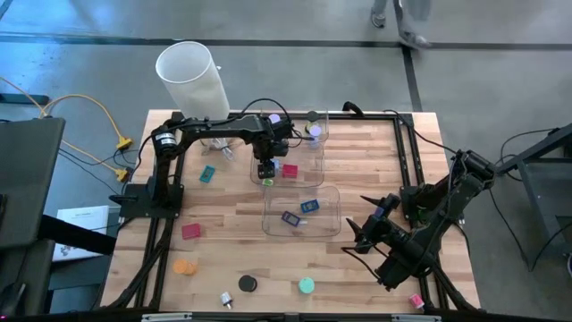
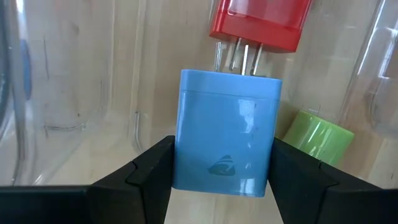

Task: Pick & Place Office items
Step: Put the blue charger adapter into the middle transparent bin, then put the light blue digital timer into the bottom transparent bin

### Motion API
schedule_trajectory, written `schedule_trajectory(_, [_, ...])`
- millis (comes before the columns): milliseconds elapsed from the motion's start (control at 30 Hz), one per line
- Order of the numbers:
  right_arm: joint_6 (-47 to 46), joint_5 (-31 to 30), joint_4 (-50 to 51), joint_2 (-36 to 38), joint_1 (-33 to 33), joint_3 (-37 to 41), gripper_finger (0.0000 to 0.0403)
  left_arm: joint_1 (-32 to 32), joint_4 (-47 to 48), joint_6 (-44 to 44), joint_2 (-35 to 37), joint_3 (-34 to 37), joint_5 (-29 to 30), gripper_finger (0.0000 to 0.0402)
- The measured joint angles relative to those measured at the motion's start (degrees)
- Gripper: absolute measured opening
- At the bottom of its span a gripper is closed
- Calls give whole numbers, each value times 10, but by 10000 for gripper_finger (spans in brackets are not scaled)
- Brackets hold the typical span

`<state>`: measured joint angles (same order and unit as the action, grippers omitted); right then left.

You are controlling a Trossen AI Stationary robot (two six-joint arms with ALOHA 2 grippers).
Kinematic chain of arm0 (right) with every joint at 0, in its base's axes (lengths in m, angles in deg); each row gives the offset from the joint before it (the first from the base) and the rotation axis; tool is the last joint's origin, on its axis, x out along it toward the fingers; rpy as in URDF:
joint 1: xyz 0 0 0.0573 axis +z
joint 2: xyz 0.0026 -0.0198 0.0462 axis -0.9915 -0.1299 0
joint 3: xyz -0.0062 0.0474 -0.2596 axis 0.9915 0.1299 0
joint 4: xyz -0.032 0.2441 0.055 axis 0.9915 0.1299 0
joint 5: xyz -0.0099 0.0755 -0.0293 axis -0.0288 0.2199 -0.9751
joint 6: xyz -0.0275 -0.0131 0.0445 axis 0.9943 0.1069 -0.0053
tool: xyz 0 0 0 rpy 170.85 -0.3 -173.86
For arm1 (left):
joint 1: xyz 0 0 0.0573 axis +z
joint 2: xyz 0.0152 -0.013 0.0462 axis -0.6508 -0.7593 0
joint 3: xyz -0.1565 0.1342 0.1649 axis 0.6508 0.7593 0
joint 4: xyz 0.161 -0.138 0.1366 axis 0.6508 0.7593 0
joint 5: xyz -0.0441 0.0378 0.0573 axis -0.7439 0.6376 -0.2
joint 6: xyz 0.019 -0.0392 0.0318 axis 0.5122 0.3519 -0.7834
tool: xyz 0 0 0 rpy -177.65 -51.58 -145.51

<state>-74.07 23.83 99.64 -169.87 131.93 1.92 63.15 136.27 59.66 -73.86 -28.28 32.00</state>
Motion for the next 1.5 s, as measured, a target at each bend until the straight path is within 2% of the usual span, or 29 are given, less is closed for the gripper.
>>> schedule_trajectory(433, [0, 0, 0, 0, 0, 0, 354, -1, -1, 7, -5, -1, 5, 211])
schedule_trajectory(633, [0, 0, 0, 0, 0, 0, 354, -5, -3, 32, -17, -2, 53, 212])
schedule_trajectory(1133, [0, -1, 0, 0, 0, 0, 354, -24, -2, 28, -17, -1, 80, 277])
schedule_trajectory(1300, [0, 0, 0, 0, 0, 0, 354, -26, 6, 47, -13, -1, 100, 282])
schedule_trajectory(1500, [0, -2, 0, 0, 0, 0, 354, -26, 12, 50, 22, -1, 87, 283])
